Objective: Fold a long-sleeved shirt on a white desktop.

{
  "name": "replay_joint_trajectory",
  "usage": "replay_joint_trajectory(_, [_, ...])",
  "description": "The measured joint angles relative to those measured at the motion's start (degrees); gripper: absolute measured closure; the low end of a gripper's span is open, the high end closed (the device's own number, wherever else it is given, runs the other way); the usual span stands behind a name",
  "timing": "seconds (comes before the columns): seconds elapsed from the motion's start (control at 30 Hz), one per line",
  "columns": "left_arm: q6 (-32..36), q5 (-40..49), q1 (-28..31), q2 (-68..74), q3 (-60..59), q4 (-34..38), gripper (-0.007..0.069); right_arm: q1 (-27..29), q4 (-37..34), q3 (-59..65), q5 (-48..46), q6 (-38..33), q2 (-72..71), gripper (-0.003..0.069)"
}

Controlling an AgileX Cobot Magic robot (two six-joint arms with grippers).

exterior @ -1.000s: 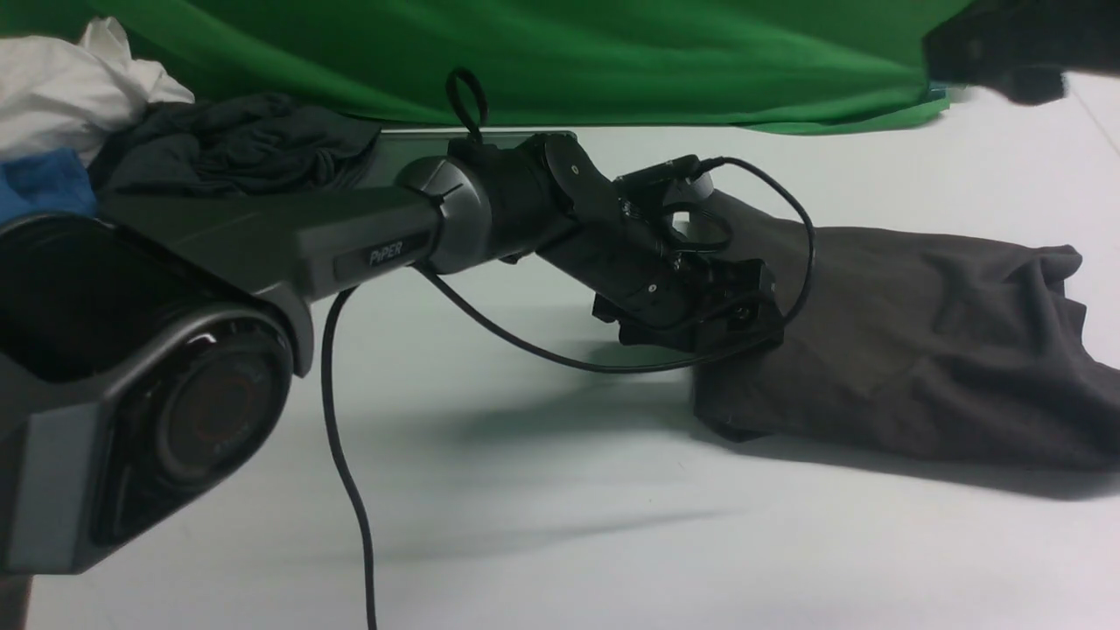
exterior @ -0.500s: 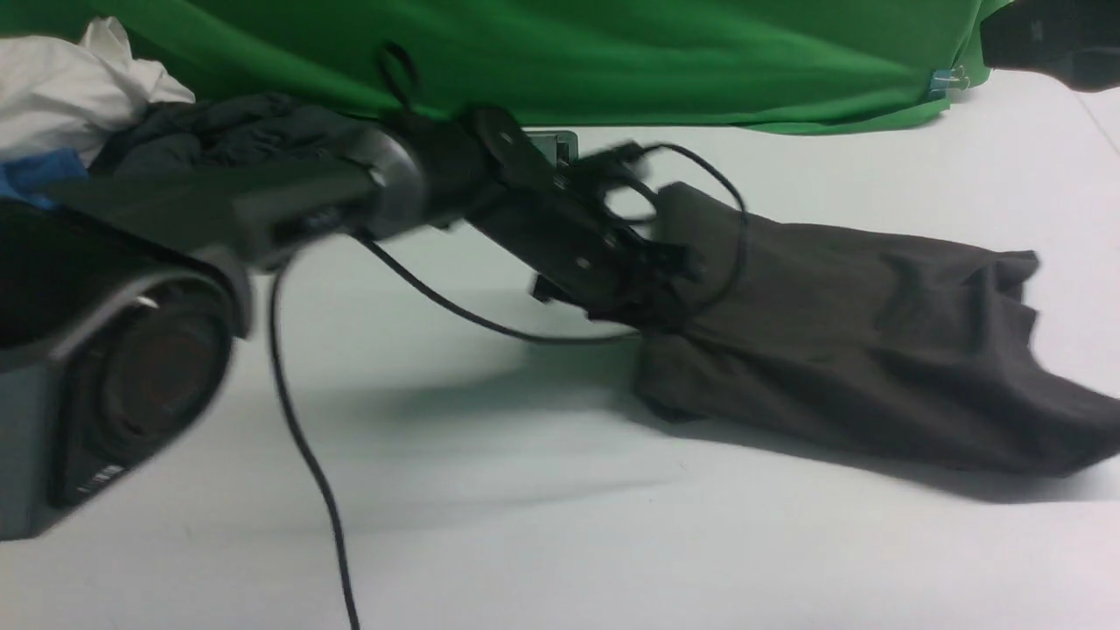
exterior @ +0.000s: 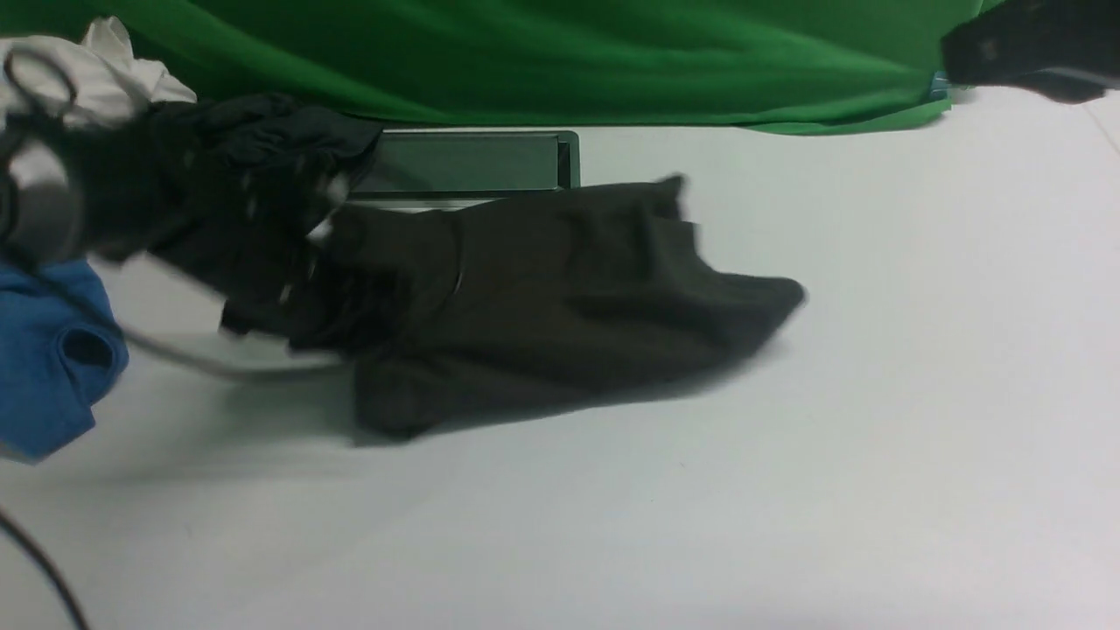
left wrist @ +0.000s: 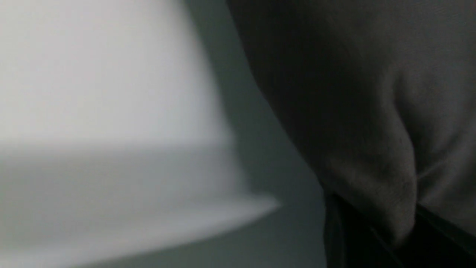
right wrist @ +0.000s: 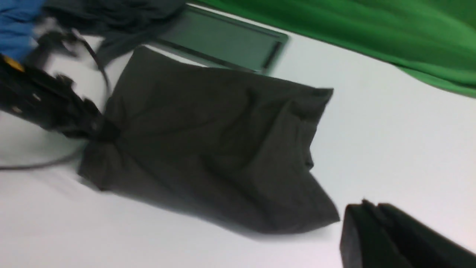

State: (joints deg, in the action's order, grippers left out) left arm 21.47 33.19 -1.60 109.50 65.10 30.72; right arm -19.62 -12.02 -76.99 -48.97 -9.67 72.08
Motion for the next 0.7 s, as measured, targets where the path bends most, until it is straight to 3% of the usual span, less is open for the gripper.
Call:
replay_joint_trajectory(0.2, [0.6, -4.9, -0.1, -1.3, -2.6, -0.4, 0.0528, -2.9, -0.4, 0.0, 2.2, 0.0, 2.7, 0.0629])
replay_joint_trajectory(0.4, [-1.4, -8.8, 0.0, -2.1, -3.2, -5.1, 0.0409, -3.2, 0.1, 0.0, 1.6, -0.1, 6.6, 0.0613])
replay_joint_trajectory(0.47, [-5.2, -10.0, 0.0, -2.8, -3.2, -9.7, 0.0279, -3.2, 0.6, 0.0, 1.4, -0.1, 7.5, 0.0604])
replay_joint_trajectory(0.53, [-6.7, -10.0, 0.1, -3.2, -3.2, -11.3, 0.0225, -3.2, 1.5, 0.0, 1.4, -0.2, 7.6, 0.0601])
replay_joint_trajectory(0.63, [-11.5, -8.5, 0.1, -6.3, -3.2, -14.4, 0.0013, -1.2, 5.5, 0.0, 0.8, 0.5, 6.9, 0.0597])
replay_joint_trajectory(0.7, [-13.2, -7.0, 0.1, -9.2, -3.2, -14.8, -0.004, 1.2, 6.6, 0.4, 0.7, 0.0, 5.4, 0.0595])
